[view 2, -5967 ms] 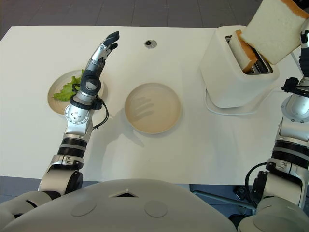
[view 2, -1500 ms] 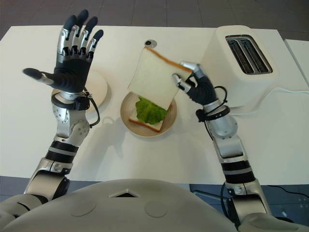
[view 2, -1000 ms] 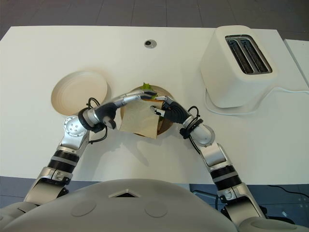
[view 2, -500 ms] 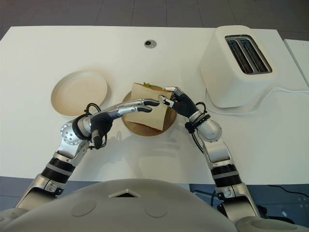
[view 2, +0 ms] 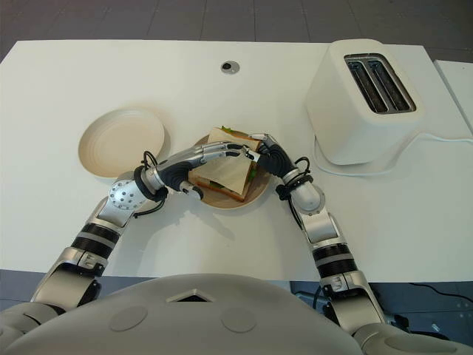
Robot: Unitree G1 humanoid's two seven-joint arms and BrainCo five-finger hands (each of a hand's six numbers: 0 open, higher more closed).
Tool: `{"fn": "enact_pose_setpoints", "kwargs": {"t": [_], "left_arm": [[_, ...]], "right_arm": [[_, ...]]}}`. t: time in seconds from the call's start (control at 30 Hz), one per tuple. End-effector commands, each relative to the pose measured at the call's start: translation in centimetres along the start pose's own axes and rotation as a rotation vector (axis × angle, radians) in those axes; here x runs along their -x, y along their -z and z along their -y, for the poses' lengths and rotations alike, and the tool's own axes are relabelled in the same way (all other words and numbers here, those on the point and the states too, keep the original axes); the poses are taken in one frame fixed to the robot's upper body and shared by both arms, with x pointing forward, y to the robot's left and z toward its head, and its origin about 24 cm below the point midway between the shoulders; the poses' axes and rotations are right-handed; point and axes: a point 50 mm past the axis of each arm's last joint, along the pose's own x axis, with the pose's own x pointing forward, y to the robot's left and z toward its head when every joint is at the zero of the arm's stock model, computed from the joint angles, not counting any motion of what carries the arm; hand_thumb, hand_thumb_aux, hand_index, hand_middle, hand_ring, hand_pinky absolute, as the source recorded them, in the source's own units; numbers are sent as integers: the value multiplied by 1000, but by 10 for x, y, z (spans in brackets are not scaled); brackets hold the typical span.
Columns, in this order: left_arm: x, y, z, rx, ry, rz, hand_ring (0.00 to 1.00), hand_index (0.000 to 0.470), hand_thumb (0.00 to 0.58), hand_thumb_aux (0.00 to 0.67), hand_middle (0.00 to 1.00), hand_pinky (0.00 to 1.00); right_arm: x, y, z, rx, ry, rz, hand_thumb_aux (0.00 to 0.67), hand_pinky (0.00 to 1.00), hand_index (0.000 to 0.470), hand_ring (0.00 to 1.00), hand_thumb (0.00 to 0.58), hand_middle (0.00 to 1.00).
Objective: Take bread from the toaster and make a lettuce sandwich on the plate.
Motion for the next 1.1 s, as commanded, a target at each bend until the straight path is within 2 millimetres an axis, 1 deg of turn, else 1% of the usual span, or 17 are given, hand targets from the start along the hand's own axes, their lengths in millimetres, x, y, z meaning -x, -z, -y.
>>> {"fn": "enact_pose_setpoints", "kwargs": {"t": [0.03, 0.1, 0.13, 0.2, 0.23, 0.27, 0.3, 0.37, 0.6, 0.7, 0.73, 0.77, 0.8, 0.87, 0.97, 1.03, 1.1], "left_arm": [[10, 10, 29, 37, 184, -78, 0, 0, 0, 0, 0, 0], [12, 10, 39, 51, 253, -81, 0, 0, 0, 0, 0, 0], [13, 11, 44, 54, 285, -90, 0, 0, 0, 0, 0, 0], [17, 15, 52, 61, 347, -118, 0, 0, 0, 0, 0, 0], [19, 16, 55, 62, 370, -131, 0, 0, 0, 0, 0, 0], [20, 18, 56, 60, 387, -145, 0, 0, 0, 0, 0, 0], [21, 21, 57, 55, 399, -161, 0, 0, 0, 0, 0, 0], [22, 24, 58, 46, 410, -185, 0, 0, 0, 0, 0, 0], [21, 32, 61, 15, 413, -231, 0, 0, 0, 0, 0, 0], [7, 24, 36, 3, 217, -148, 0, 0, 0, 0, 0, 0], [-1, 15, 21, 27, 91, -71, 0, 149, 310, 213, 0, 0], [-7, 3, 8, 70, -18, 21, 16, 468, 580, 667, 16, 16], [-8, -16, 1, 148, -64, 150, 1000, 470, 580, 670, 1000, 1000], [-2, -42, -7, 294, -94, 329, 1000, 470, 580, 670, 1000, 1000], [10, -60, 0, 424, 22, 435, 1000, 470, 580, 670, 1000, 1000], [18, -63, 15, 433, 175, 433, 1000, 470, 580, 670, 1000, 1000], [28, -55, 35, 402, 360, 353, 1000, 470, 580, 670, 1000, 1000]], "right_arm": [[9, 16, -16, 97, -125, -80, 670, 1000, 470, 1000, 580, 1000], [8, 17, -10, 134, -106, -83, 670, 1000, 470, 1000, 580, 1000], [7, 16, -6, 137, -83, -81, 0, 1000, 0, 1000, 0, 1000], [2, 11, 4, 93, 5, -62, 0, 941, 0, 941, 0, 941], [-1, 7, 10, 58, 58, -47, 0, 694, 0, 694, 0, 694], [-2, 3, 18, 25, 123, -29, 0, 369, 0, 369, 0, 369], [-3, 0, 29, -10, 193, -11, 0, 129, 0, 129, 0, 129], [-4, -7, 47, -63, 309, 21, 0, 0, 0, 0, 0, 0], [4, -14, 86, -300, 568, 86, 0, 0, 0, 0, 0, 0], [5, -19, 86, -342, 531, 127, 0, 0, 0, 0, 0, 0], [5, -24, 79, -354, 448, 164, 0, 0, 0, 0, 0, 0], [6, -30, 71, -359, 361, 205, 252, 290, 177, 290, 355, 290], [8, -37, 62, -365, 251, 256, 670, 1000, 470, 1000, 580, 1000], [17, -51, 48, -377, 60, 352, 670, 1000, 470, 1000, 580, 1000], [40, -64, 27, -404, -241, 457, 670, 1000, 470, 1000, 580, 1000], [57, -65, 16, -415, -420, 484, 670, 1000, 470, 1000, 580, 1000], [74, -55, 3, -362, -599, 422, 670, 1000, 470, 1000, 580, 1000]]}}
